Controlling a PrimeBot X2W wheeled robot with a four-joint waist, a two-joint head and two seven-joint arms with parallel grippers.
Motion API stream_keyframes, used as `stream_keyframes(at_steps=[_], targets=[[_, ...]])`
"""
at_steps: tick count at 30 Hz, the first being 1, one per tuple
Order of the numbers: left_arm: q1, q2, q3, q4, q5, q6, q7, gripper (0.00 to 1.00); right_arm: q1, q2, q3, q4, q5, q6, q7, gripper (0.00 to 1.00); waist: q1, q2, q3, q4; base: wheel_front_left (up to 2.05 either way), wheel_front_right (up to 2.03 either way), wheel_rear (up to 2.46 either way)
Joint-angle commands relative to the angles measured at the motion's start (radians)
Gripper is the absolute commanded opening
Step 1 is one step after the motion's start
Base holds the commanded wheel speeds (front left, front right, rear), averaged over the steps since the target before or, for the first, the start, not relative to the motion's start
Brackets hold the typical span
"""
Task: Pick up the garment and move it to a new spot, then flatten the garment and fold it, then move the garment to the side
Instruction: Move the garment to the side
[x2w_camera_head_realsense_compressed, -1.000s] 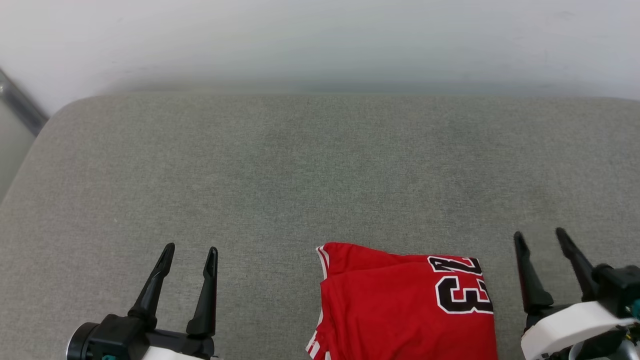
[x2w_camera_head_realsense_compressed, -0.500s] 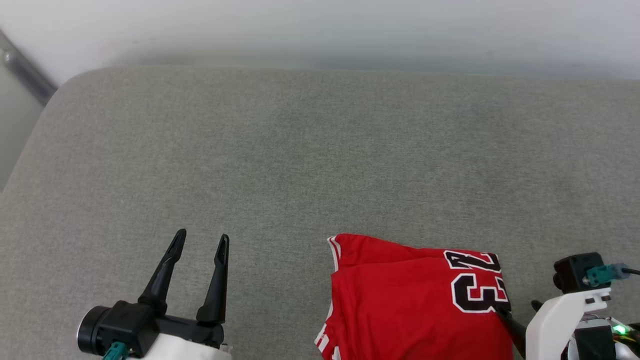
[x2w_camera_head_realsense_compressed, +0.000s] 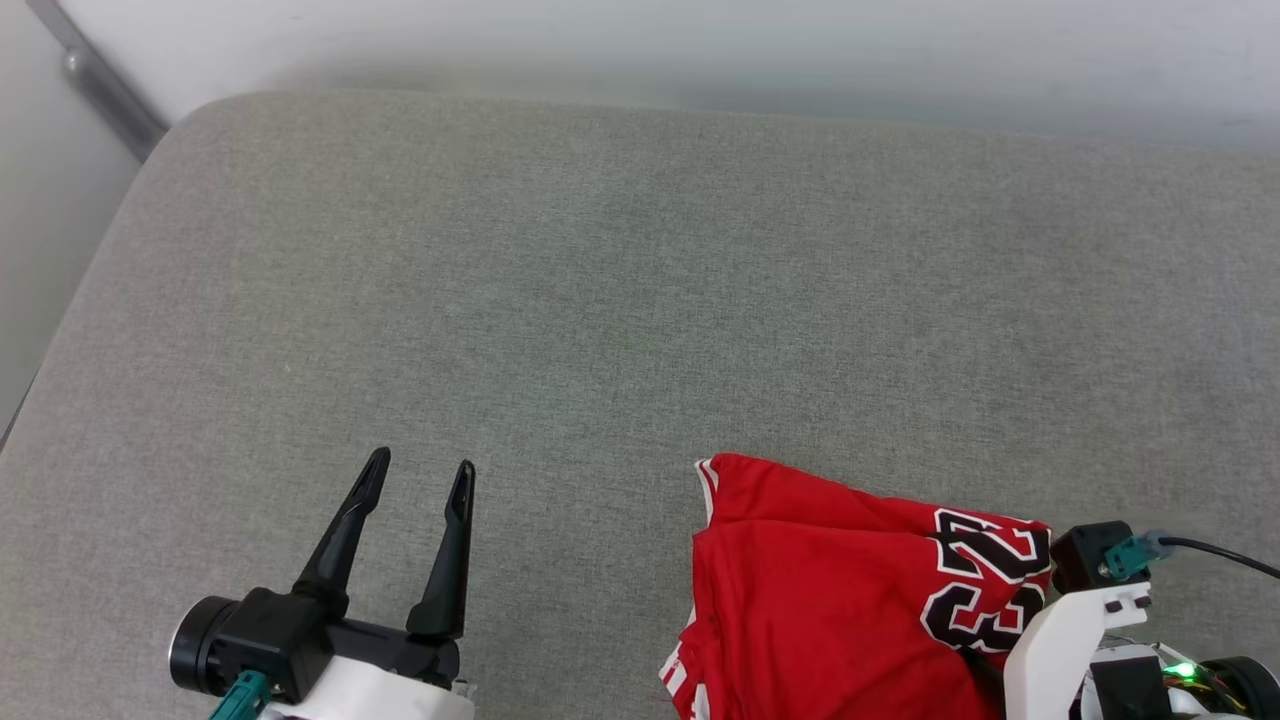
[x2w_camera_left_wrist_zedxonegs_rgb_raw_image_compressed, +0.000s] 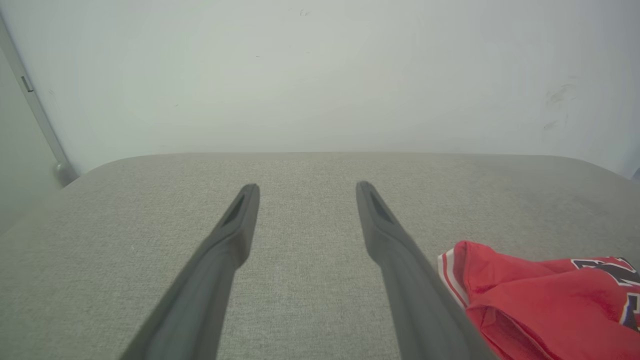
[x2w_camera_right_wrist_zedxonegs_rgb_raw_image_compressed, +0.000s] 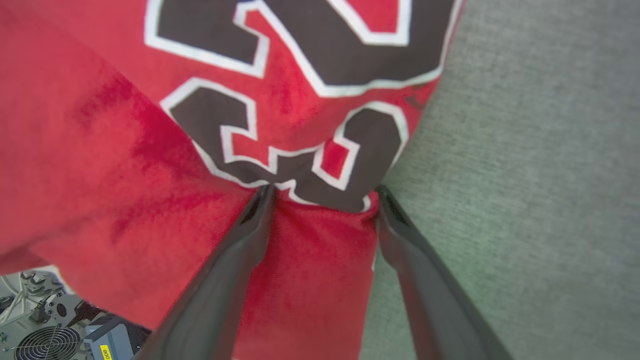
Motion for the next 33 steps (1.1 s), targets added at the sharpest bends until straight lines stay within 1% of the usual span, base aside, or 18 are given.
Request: stream_keyframes(at_steps=[1,5,6,7,8,12,17,20,25,27,30,33], targets=[[-0.015,0.004,-0.003,0.002,-0.004,-0.001,-0.002,1.0,0.008,0.006,0.029,0.055,-0.006,0.0,-0.005,1.0,0.0,0.0,0.004,0.005,0.0,0.0,0.0],[-0.02,0.003,-0.012,0.005,-0.003,-0.001,-0.002,1.0,0.004,0.008,0.078,0.131,-0.013,0.002,-0.033,1.0,0.0,0.0,0.006,0.011,0.0,0.0,0.0],[-0.021,0.003,-0.015,0.006,-0.003,-0.001,-0.002,1.0,-0.001,0.003,0.094,0.145,-0.015,0.003,-0.043,0.45,0.0,0.0,0.006,0.011,0.0,0.0,0.0],[-0.022,0.003,-0.017,0.007,-0.002,-0.001,-0.002,1.0,-0.008,0.001,0.103,0.156,-0.016,0.003,-0.056,0.13,0.0,0.0,0.005,0.01,0.0,0.0,0.0],[-0.021,0.003,-0.019,0.009,-0.002,-0.001,-0.002,1.0,-0.017,-0.008,0.117,0.161,-0.019,0.003,-0.07,0.0,0.0,0.0,0.003,0.008,0.0,0.0,0.0],[-0.015,0.0,-0.025,0.009,-0.007,-0.001,-0.002,1.0,-0.055,-0.064,0.132,0.153,-0.052,0.0,-0.127,0.0,0.0,0.0,-0.008,-0.011,0.0,0.0,0.0],[-0.009,-0.003,-0.044,-0.003,-0.003,-0.001,-0.002,1.0,-0.117,-0.171,0.183,0.089,-0.141,-0.002,-0.149,0.0,0.0,0.0,-0.016,-0.063,0.0,0.0,0.0],[-0.012,-0.005,-0.067,-0.008,0.003,-0.001,-0.002,1.0,-0.158,-0.243,0.243,0.037,-0.187,0.0,-0.133,0.0,0.0,0.0,-0.008,-0.114,0.0,0.0,0.0],[-0.044,-0.006,-0.144,-0.011,0.003,-0.001,-0.002,1.0,-0.249,-0.416,0.325,-0.023,-0.227,-0.001,-0.093,0.0,0.0,0.0,0.034,-0.212,0.0,0.0,0.0],[-0.068,0.0,-0.167,-0.014,0.001,-0.001,-0.002,1.0,-0.296,-0.472,0.357,-0.035,-0.23,0.0,-0.085,0.0,0.0,0.0,0.061,-0.253,0.0,0.0,0.0],[-0.108,0.015,-0.212,-0.01,0.004,-0.001,-0.002,1.0,-0.352,-0.52,0.369,-0.036,-0.218,0.0,-0.085,0.0,0.0,0.0,0.1,-0.306,0.0,0.0,0.0],[-0.151,0.028,-0.237,-0.013,0.006,-0.001,-0.002,1.0,-0.406,-0.565,0.373,-0.019,-0.222,-0.001,-0.1,0.0,0.0,0.0,0.149,-0.355,0.0,0.0,0.0]])
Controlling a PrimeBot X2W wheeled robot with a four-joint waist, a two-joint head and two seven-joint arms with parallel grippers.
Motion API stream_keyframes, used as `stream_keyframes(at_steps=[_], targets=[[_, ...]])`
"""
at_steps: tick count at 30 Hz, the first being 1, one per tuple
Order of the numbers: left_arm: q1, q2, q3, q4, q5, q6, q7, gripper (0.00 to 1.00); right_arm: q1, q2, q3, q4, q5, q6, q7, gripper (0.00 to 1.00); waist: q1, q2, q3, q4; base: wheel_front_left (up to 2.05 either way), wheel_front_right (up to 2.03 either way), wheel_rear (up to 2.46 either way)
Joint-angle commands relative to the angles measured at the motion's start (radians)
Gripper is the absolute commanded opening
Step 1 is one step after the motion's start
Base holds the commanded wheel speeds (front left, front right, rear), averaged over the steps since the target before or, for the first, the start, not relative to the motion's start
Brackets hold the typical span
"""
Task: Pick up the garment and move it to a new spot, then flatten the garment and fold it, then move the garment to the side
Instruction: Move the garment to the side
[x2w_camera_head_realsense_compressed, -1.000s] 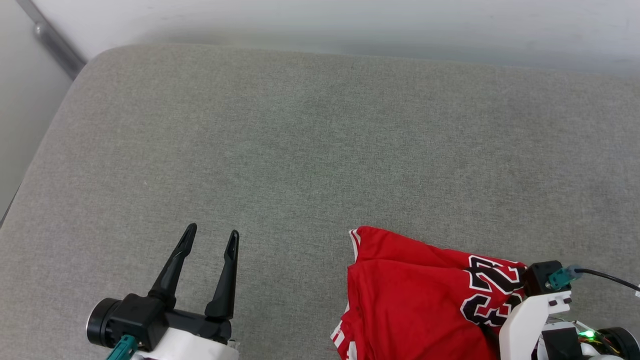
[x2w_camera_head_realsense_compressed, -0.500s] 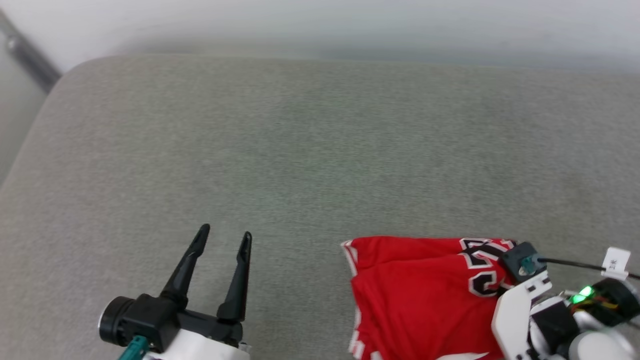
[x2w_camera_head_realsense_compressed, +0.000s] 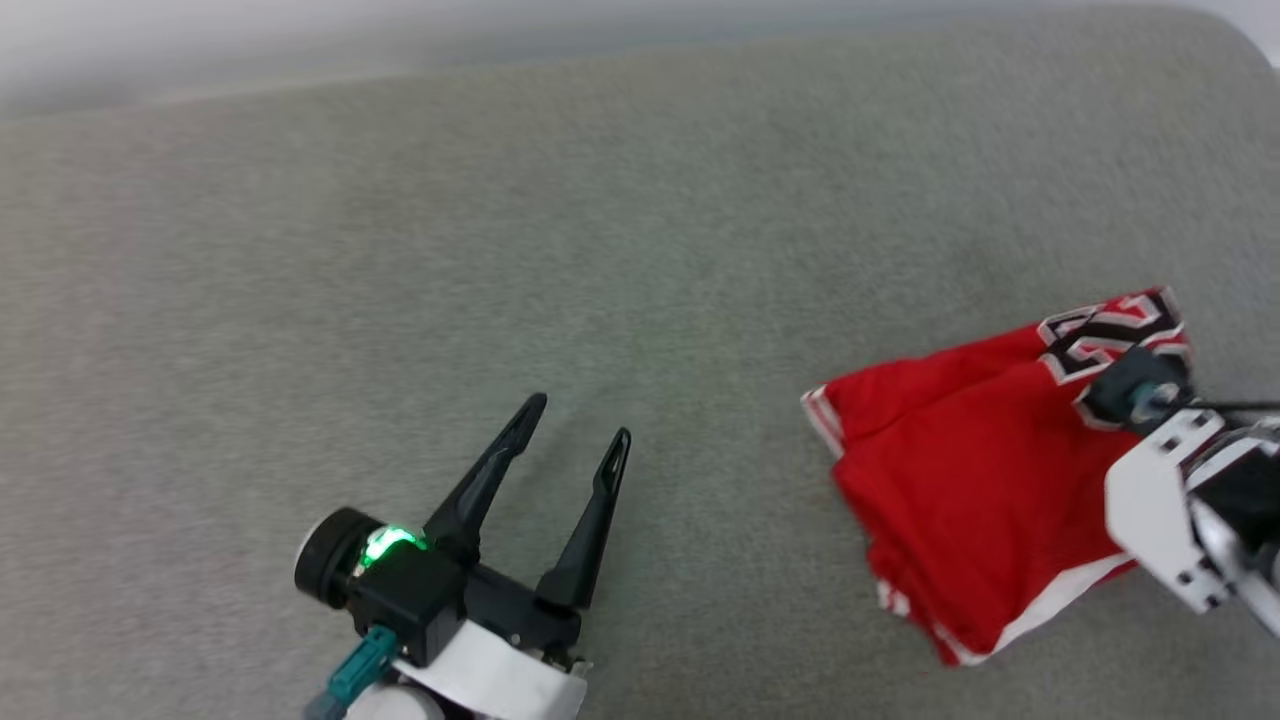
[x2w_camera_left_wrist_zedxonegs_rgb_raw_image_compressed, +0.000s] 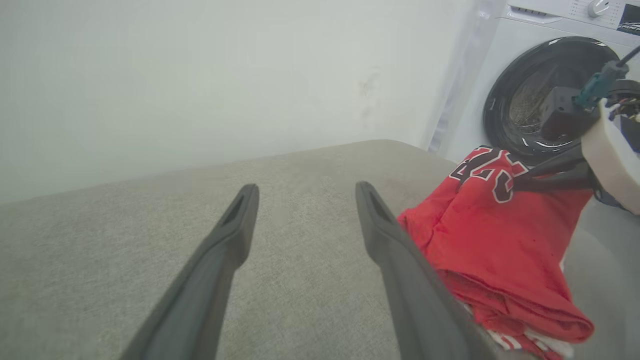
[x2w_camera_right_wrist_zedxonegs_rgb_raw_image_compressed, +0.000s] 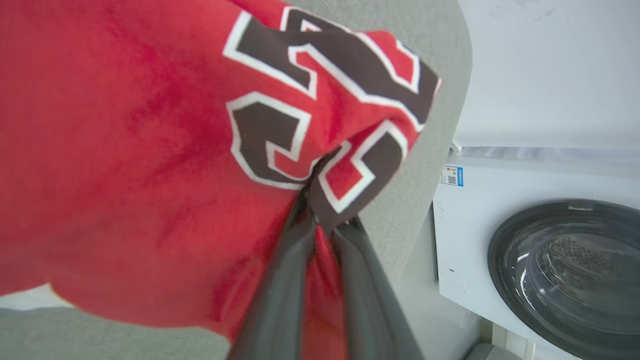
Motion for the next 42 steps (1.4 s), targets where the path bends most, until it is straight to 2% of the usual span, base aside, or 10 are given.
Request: stream_keyframes(at_steps=[1,8,19,22,26,32,37,38,42], targets=[[-0.037,0.014,-0.01,-0.004,0.005,-0.001,-0.002,1.0,-0.039,-0.029,-0.008,0.016,-0.007,-0.001,-0.015,0.0,-0.0001,0.0,0.088,-0.082,0.0,0.0,0.0],[-0.126,0.055,-0.062,-0.016,0.004,-0.001,-0.002,1.0,-0.098,-0.09,-0.108,0.112,-0.02,-0.001,-0.095,0.0,-0.0001,0.0,0.2,-0.123,0.0,0.0,0.0],[-0.231,0.094,-0.144,-0.031,0.003,-0.001,-0.002,1.0,-0.158,-0.089,-0.399,0.344,-0.07,-0.001,-0.28,0.0,-0.0001,0.0,0.355,-0.093,0.0,0.0,0.0],[-0.237,0.1,-0.143,-0.033,0.002,-0.001,-0.002,1.0,-0.179,-0.093,-0.444,0.403,-0.095,-0.001,-0.316,0.0,-0.0001,0.0,0.38,-0.087,0.0,0.0,0.0],[-0.242,0.109,-0.143,-0.029,0.002,-0.001,-0.001,1.0,-0.21,-0.107,-0.506,0.47,-0.124,-0.001,-0.337,0.0,-0.0001,0.0,0.402,-0.073,0.0,0.0,0.0],[-0.246,0.113,-0.134,-0.028,-0.001,0.001,0.001,1.0,-0.222,-0.084,-0.584,0.545,-0.151,-0.001,-0.35,0.0,-0.0001,0.0,0.409,-0.063,0.0,0.0,0.0],[-0.245,0.108,-0.129,-0.029,-0.003,0.001,0.001,1.0,-0.234,-0.063,-0.609,0.565,-0.166,-0.001,-0.374,0.01,-0.0001,0.0,0.393,-0.063,0.0,0.0,0.0],[-0.246,0.105,-0.128,-0.033,-0.001,0.001,0.001,1.0,-0.239,-0.058,-0.609,0.562,-0.167,-0.001,-0.383,0.98,-0.0001,0.0,0.386,-0.063,0.0,0.0,0.0],[-0.225,0.088,-0.112,-0.039,-0.006,0.0,0.0,1.0,-0.256,-0.046,-0.597,0.556,-0.178,-0.001,-0.402,1.0,-0.0001,0.0,0.334,-0.06,0.0,0.0,0.0]])
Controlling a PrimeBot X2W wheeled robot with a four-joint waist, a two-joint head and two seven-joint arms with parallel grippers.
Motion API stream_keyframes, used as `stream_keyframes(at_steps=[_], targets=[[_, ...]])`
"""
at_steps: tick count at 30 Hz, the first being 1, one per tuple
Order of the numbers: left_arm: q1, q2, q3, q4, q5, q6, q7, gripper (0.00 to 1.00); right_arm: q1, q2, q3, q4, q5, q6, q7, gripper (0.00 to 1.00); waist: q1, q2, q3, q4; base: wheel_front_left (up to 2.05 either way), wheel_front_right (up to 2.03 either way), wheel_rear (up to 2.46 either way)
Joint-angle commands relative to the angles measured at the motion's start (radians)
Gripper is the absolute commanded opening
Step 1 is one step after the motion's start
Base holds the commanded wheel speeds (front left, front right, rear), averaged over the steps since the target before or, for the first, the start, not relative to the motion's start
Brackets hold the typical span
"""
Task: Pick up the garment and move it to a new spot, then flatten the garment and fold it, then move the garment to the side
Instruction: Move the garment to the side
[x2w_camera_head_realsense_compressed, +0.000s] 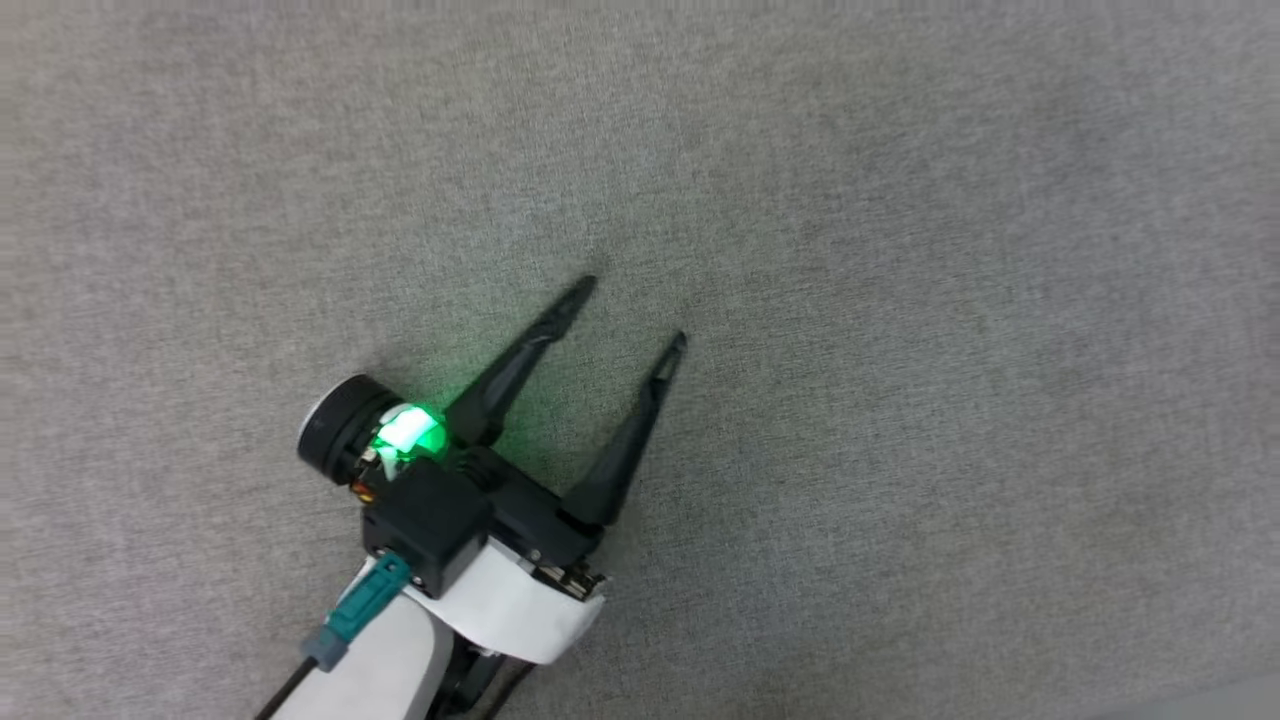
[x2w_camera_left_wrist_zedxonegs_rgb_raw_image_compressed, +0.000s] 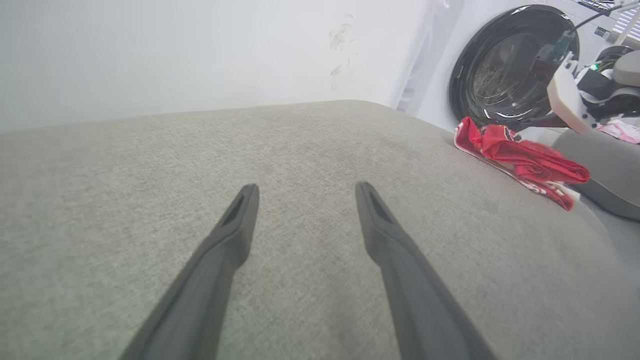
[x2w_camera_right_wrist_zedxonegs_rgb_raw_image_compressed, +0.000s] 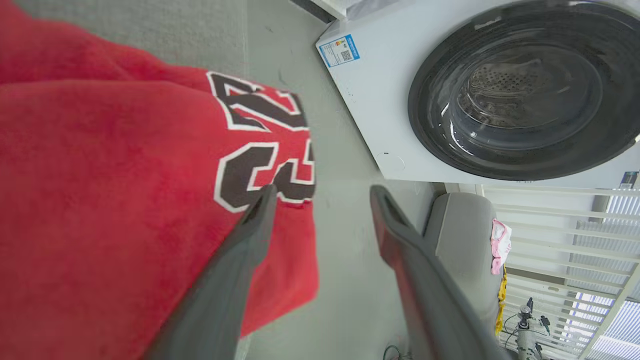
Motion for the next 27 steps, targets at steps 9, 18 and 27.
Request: stream_keyframes(at_steps=[9,18,27], targets=[[0.115,-0.066,0.18,0.009,-0.041,0.002,0.003,1.0,-0.036,0.075,0.07,-0.125,0.055,-0.001,-0.081,1.0,-0.0001,0.0,-0.225,0.043,0.0,0.0,0.0],[0.231,-0.135,0.417,0.01,-0.046,0.002,0.001,1.0,0.067,0.285,0.104,-0.354,0.153,-0.001,-0.256,1.0,-0.0001,0.0,-0.408,0.098,0.0,0.0,0.0],[0.335,-0.175,0.545,0.058,-0.043,0.002,0.001,1.0,0.278,0.504,0.132,-0.468,0.226,-0.001,-0.478,1.0,-0.0001,0.0,-0.51,0.132,0.0,0.0,0.0]])
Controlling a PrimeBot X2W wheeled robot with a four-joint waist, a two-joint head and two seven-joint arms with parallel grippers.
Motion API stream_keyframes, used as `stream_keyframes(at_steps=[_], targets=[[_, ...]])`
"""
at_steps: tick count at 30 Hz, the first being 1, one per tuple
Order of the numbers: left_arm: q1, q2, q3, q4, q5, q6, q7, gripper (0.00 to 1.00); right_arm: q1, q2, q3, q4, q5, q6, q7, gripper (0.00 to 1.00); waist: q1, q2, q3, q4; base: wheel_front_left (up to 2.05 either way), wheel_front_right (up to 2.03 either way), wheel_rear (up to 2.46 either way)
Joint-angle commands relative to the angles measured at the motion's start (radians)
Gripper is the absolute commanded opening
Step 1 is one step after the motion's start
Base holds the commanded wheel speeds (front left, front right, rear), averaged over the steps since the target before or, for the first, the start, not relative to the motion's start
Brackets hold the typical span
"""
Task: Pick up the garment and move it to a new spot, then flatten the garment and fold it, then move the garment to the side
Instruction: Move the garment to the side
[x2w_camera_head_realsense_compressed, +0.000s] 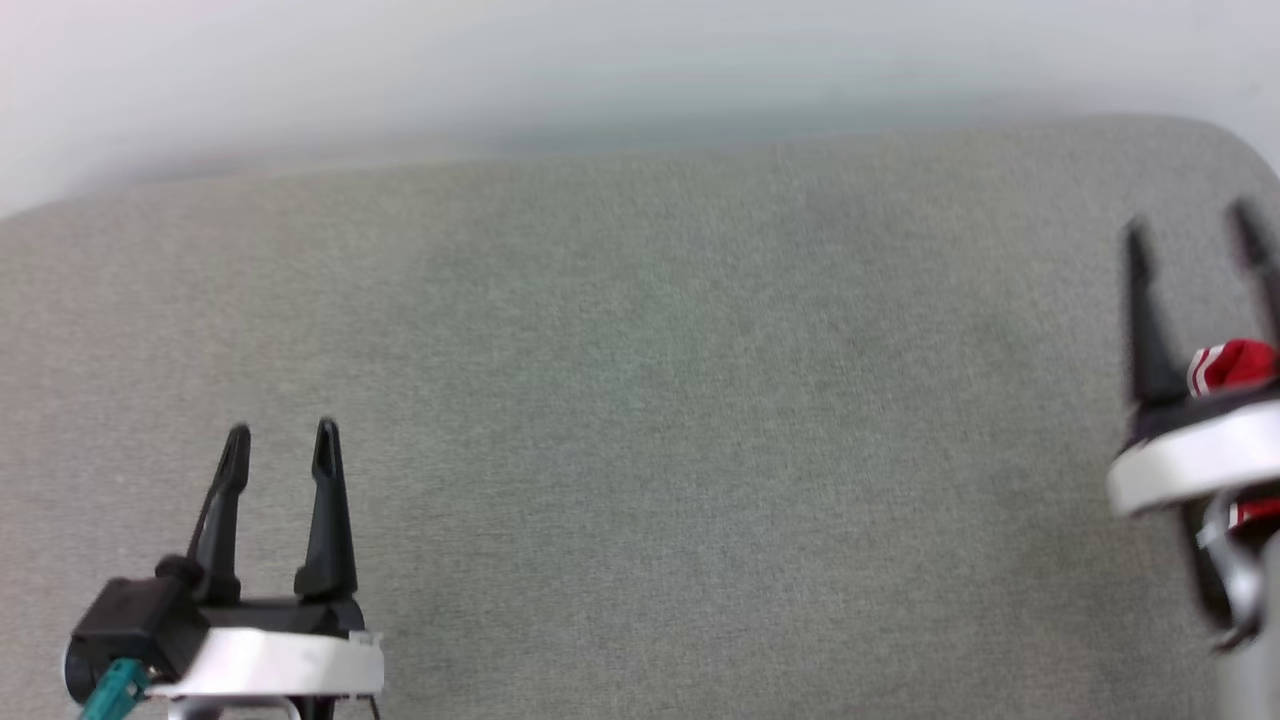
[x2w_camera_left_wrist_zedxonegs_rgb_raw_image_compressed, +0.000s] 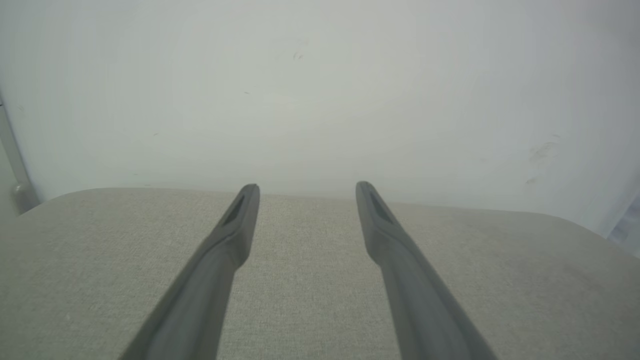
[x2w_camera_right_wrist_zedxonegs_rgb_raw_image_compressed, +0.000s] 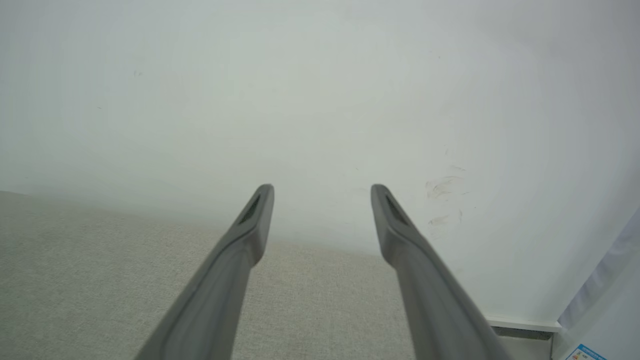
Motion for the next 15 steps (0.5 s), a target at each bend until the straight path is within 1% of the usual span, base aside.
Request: stream_keyframes(at_steps=[1,4,8,11,15], targets=[[0.021,-0.004,0.006,0.015,0.005,0.002,-0.002,1.0,0.044,0.029,0.015,0.002,0.009,-0.001,-0.034,1.0,0.0002,0.0,-0.034,0.019,0.0,0.0,0.0],[0.045,-0.008,0.014,0.04,0.02,0.002,-0.002,1.0,0.12,0.09,0.036,0.017,0.022,-0.001,-0.092,1.0,0.0002,0.0,-0.054,0.028,0.0,0.0,0.0],[0.068,-0.018,0.009,0.065,0.018,0.002,-0.002,1.0,0.202,0.137,0.057,0.039,0.012,-0.001,-0.146,1.0,0.0002,0.0,-0.072,0.037,0.0,0.0,0.0],[0.077,-0.019,0.007,0.082,0.027,0.002,-0.002,1.0,0.246,0.159,0.07,0.051,0.011,-0.001,-0.173,1.0,0.0002,0.0,-0.082,0.04,0.0,0.0,0.0],[0.087,-0.024,0.006,0.096,0.039,0.002,-0.002,1.0,0.28,0.172,0.076,0.068,0.02,-0.001,-0.191,1.0,0.0002,0.0,-0.092,0.04,0.0,0.0,0.0]])
